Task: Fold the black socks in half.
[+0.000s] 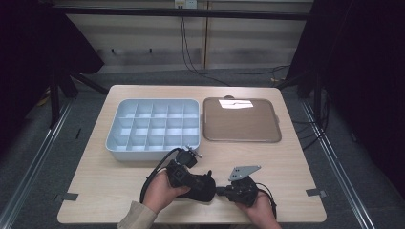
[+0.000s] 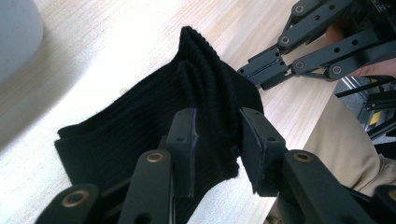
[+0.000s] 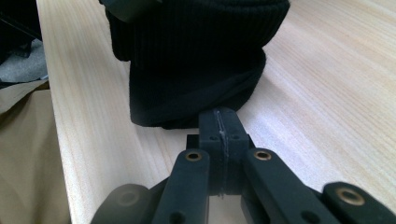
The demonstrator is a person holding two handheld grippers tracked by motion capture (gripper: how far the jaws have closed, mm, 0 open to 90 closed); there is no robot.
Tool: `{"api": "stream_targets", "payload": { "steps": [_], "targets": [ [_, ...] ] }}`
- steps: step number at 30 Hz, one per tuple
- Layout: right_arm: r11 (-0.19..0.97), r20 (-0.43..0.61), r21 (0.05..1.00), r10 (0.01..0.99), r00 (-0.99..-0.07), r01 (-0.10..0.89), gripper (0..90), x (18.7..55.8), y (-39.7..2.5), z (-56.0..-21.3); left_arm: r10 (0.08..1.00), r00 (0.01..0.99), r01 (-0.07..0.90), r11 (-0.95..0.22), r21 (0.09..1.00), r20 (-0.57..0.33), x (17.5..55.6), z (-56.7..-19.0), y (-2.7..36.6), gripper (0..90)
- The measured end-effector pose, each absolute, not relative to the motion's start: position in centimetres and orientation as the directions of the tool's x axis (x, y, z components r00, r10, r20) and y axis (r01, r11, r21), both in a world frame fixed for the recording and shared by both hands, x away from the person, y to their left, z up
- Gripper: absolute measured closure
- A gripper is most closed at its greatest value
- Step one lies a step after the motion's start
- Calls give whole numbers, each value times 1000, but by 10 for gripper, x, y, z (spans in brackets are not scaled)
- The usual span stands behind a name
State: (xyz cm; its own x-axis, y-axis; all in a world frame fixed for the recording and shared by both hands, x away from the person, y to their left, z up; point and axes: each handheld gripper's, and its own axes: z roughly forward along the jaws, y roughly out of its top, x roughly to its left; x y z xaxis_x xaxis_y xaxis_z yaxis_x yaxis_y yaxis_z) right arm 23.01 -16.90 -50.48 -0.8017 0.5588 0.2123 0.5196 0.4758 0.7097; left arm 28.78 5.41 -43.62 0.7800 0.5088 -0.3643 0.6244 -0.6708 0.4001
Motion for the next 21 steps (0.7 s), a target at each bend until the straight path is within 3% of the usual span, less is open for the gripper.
{"api": "stream_targets", "payload": {
  "steps": [13,21],
  "targets": [
    [480,209,708,559,-803,518,896,230,-169,-505,537,773,634,-664,397,-337,289,-436,57,436],
    [477,210,709,560,-801,519,896,230,-169,-505,549,766,642,-660,390,-334,291,-437,61,349]
  ]
}}
